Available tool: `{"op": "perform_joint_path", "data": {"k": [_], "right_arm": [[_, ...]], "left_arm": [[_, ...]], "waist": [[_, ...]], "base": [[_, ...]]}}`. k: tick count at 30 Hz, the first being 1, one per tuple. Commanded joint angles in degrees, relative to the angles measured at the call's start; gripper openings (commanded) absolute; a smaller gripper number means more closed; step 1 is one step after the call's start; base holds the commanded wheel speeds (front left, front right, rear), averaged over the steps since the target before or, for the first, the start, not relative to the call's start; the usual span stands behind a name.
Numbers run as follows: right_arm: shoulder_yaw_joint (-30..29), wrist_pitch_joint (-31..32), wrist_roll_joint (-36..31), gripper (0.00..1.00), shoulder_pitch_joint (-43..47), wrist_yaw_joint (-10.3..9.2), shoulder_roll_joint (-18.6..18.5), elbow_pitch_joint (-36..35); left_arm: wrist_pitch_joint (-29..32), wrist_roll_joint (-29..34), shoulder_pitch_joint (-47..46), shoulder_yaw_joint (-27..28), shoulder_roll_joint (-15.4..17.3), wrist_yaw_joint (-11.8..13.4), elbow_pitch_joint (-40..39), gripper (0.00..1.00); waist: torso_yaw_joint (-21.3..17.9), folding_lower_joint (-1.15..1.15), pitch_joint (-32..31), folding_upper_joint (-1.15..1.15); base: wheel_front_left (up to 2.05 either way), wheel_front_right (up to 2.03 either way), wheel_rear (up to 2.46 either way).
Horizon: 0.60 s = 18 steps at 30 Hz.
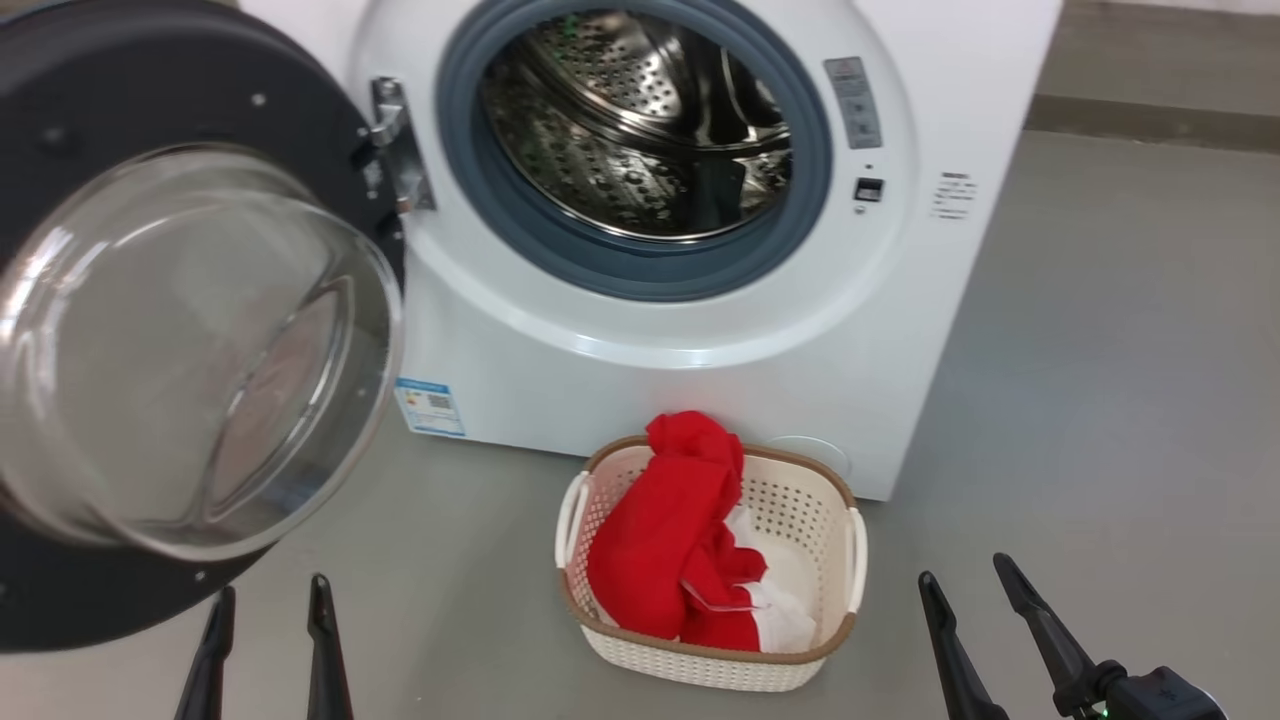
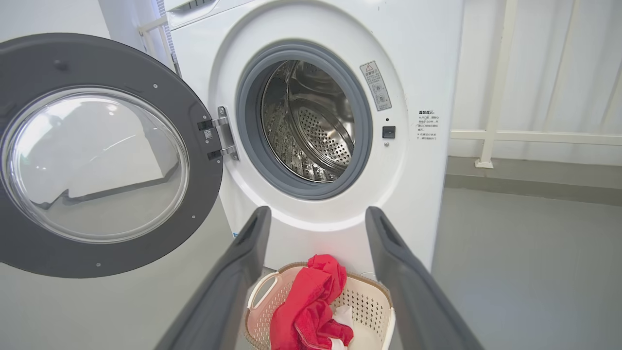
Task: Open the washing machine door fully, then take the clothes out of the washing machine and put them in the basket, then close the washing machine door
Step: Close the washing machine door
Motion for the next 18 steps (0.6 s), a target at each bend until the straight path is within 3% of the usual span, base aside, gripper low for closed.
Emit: {"op": "perform_joint_path", "data": {"k": [1,12,13,15,18], "right_arm": [[1.6,0.0,0.0,1.00,-0.9,0.09,-0.4,-1.4],[2.0,0.1,0.3,1.00,-0.5,0.09,-0.4,-1.4],[2.0,0.1,0.3,1.00,-0.5,0.09,-0.4,-1.4],[2.1,0.1,0.3,1.00,-0.5,0.09,-0.4,-1.4],[2.3,0.2,0.2,1.00,-0.4,0.09,-0.4,-1.4]], "left_arm": [[0.1,0.6,-1.1,2.1,0.7,0.6,-1.8,1.00],[0.3,0.8,-0.4,3.0,1.3,1.7,-2.6,1.00],[0.3,0.8,-0.4,3.0,1.3,1.7,-2.6,0.92],[-0.1,0.7,-0.4,3.3,1.3,1.9,-2.8,0.00],[-1.1,0.2,-0.6,3.8,1.0,2.0,-3.4,0.00]], "waist": [[2.5,0.00,-0.8,0.00],[5.7,0.00,-1.4,0.00],[5.8,0.00,-1.4,0.00],[5.8,0.00,-1.4,0.00],[5.7,0.00,-1.4,0.00]], "base": [[0.00,0.00,0.00],[0.00,0.00,0.00],[0.00,0.00,0.00],[0.00,0.00,0.00],[0.00,0.00,0.00]]}}
